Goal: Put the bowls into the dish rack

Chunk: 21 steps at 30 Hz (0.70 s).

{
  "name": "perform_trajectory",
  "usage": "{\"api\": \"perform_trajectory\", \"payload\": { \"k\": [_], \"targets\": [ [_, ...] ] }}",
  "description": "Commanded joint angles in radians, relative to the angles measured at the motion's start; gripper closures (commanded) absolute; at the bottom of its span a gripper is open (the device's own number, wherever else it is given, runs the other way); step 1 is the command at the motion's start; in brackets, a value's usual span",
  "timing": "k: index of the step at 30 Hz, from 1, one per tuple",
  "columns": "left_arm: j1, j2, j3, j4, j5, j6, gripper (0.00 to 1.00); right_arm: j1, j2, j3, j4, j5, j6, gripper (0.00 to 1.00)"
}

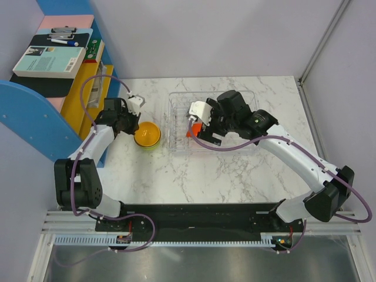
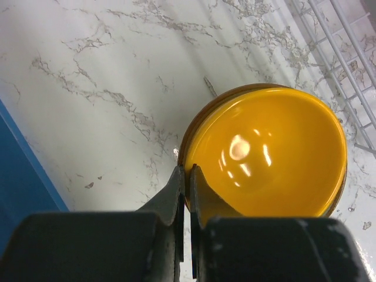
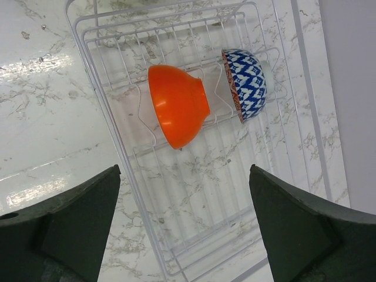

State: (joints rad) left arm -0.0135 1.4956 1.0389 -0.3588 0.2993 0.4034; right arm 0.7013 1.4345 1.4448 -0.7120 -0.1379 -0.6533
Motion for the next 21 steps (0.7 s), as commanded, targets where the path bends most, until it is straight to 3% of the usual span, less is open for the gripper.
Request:
{"api": "perform_trajectory", "payload": {
  "k": [1,8,14,21],
  "targets": [
    [-0.009,-0.014,0.064,0.003,-0.02,0.003,0.98,0.001,-0.043,-0.009,0.061,-0.006,0.038,0.02],
    [-0.009,-0.109,0.119,-0.025,-0.002,0.002,0.98,0.001,-0.043,-0.024,0.186,0.106,0.139,0.02],
    [-0.009,-0.173,0.162,-0.078,0.053,0.006,0.98,-0.006,-0.039,-0.015,0.244,0.066,0.236,0.02],
    [-0.04,-0.302,0.098,-0.1,0.404,-0.003,0.98,-0.156,-0.002,0.012,0.276,-0.449,0.525,0.02]
  ]
}}
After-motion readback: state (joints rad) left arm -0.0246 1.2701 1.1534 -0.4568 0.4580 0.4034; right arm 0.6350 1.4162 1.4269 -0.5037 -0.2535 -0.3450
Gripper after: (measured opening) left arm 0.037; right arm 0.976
